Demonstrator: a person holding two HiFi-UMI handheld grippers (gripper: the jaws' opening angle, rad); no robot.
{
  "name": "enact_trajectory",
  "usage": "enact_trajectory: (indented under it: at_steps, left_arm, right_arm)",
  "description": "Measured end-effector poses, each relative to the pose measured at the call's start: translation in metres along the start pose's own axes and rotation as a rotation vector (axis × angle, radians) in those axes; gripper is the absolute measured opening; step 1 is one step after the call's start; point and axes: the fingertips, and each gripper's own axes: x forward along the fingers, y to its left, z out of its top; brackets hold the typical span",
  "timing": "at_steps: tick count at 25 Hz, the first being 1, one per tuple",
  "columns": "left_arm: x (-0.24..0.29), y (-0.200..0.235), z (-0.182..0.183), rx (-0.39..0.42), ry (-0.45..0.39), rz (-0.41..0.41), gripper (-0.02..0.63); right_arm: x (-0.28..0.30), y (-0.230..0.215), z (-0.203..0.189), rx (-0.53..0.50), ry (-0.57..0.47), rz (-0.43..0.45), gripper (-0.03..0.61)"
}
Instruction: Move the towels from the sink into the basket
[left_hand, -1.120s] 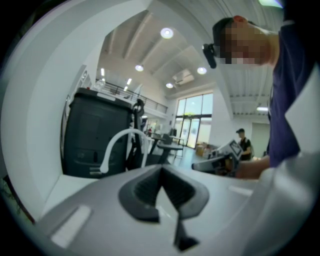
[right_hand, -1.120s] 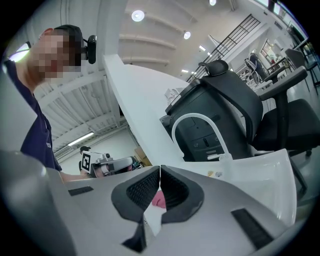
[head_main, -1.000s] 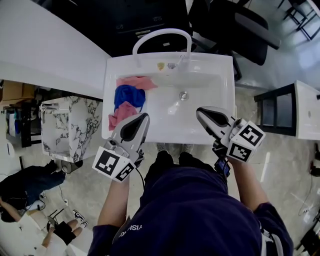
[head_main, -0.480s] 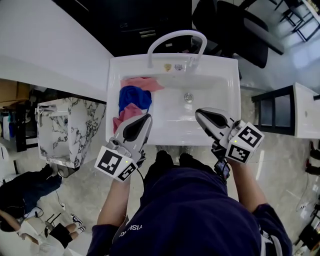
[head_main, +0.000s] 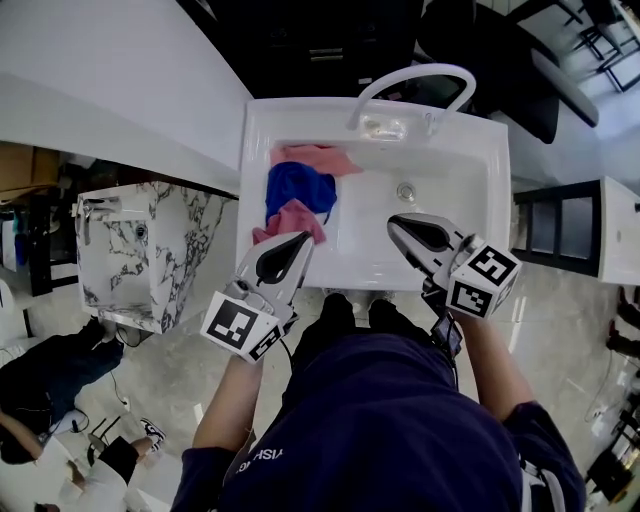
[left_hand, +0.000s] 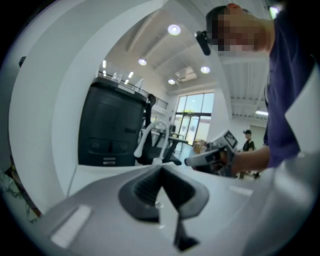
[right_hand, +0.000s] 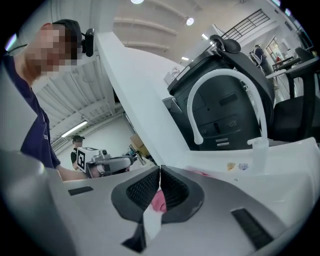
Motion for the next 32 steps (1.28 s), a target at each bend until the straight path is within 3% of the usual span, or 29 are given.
enact_trajectory:
  at_steps: [22,24,25,32]
  left_arm:
    - [-0.059,0.074,-0.039,-0.061,0.043,0.062,0.002]
    - [-0.064,0.077,-0.040,-0.065,0.045,0.068,0.002]
    - [-0.066,0.078,-0.041,-0.068,0.045,0.071,0.002]
    - [-0.081,0.086,-0.050,-0.092,0.050,0.088,0.002]
  right_arm:
    - [0.131,0.024,-0.060,-0.009,0.166,0.076,0.012]
    - [0.138,0.025,-0.067,-0.010,0.190,0.080,0.050]
    - [0.141,0.025,-0.071,-0.011,0.202,0.079,0.101]
    - [0.168,0.026,-0.096,-0.031,0.273,0.079,0.132]
